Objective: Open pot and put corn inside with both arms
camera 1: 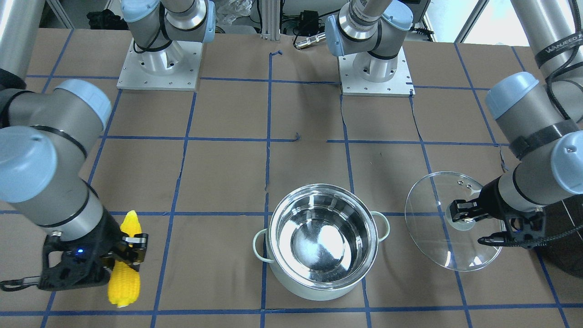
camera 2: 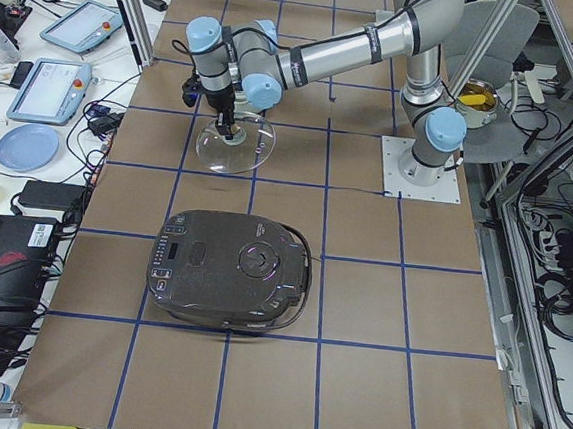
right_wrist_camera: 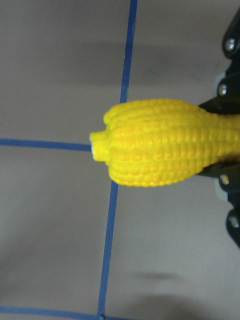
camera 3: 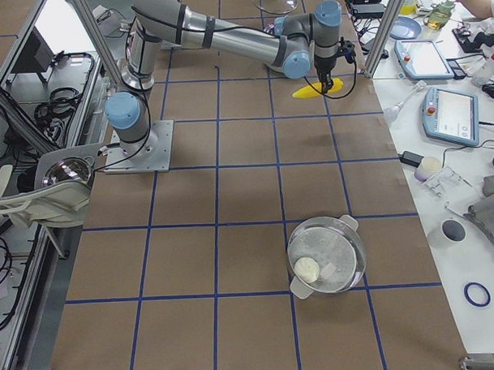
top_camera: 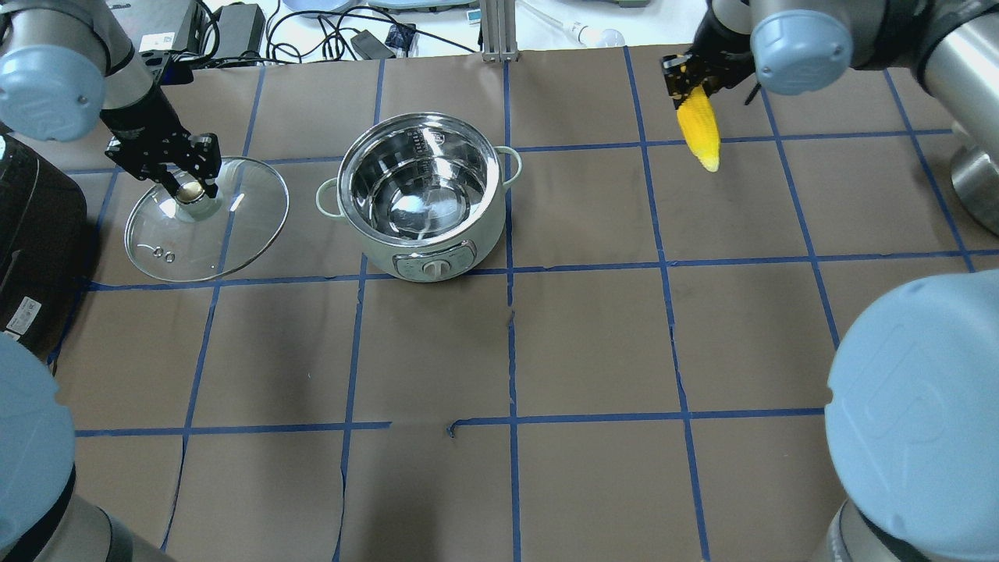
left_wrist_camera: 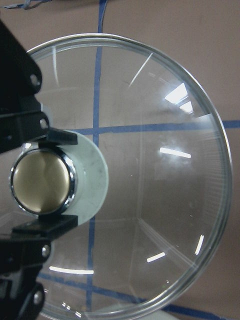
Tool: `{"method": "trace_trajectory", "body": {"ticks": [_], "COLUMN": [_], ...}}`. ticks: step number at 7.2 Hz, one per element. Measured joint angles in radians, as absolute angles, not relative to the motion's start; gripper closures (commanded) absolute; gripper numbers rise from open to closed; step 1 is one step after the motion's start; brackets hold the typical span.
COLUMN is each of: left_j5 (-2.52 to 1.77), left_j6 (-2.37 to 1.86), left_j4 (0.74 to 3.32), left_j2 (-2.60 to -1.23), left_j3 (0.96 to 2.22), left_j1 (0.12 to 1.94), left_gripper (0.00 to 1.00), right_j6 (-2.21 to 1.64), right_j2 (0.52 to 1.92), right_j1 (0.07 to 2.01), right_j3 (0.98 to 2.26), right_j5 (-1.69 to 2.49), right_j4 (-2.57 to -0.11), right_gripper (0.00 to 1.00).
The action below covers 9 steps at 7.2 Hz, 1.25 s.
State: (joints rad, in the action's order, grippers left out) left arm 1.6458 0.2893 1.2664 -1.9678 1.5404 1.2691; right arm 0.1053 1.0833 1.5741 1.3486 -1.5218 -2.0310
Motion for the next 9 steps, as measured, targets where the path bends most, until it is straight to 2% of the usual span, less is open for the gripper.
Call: {"method": "trace_trajectory", "body": {"ticks": [4, 5, 6, 7, 8, 9], "left_j5": [1.622, 1.608, 1.6, 1.597, 1.599, 1.604], "left_j6": [0.378, 0.386, 0.39, 0.392, 0.392, 0.387], "left_j4": [0.976, 0.931, 0.905, 0.891, 0.887, 0.9], "left_j2": [-1.949, -1.95, -1.953, -1.955, -1.952, -1.944], "left_j3": [1.777, 1.804, 1.815, 1.818, 1.812, 1.795], "left_j1": [1.219, 1.216, 1.215, 1.214, 1.217, 1.227], "left_gripper": [1.0, 0.95, 0.09, 0.0, 0.0, 0.0], "right_j6": [-0.335, -0.444, -0.519, -0.568, -0.593, -0.603], "right_j2": [1.072, 1.051, 1.022, 0.978, 0.933, 0.904], "right_j1": [1.864, 1.923, 1.976, 2.018, 2.038, 2.05], "right_j3": [1.249, 1.209, 1.16, 1.099, 1.05, 1.024], "right_j5": [-1.551, -1.547, -1.548, -1.552, -1.554, -1.555], "right_j4": [-1.948, -1.932, -1.917, -1.901, -1.893, -1.89], "right_gripper": [0.96, 0.95, 0.95, 0.94, 0.89, 0.78]}}
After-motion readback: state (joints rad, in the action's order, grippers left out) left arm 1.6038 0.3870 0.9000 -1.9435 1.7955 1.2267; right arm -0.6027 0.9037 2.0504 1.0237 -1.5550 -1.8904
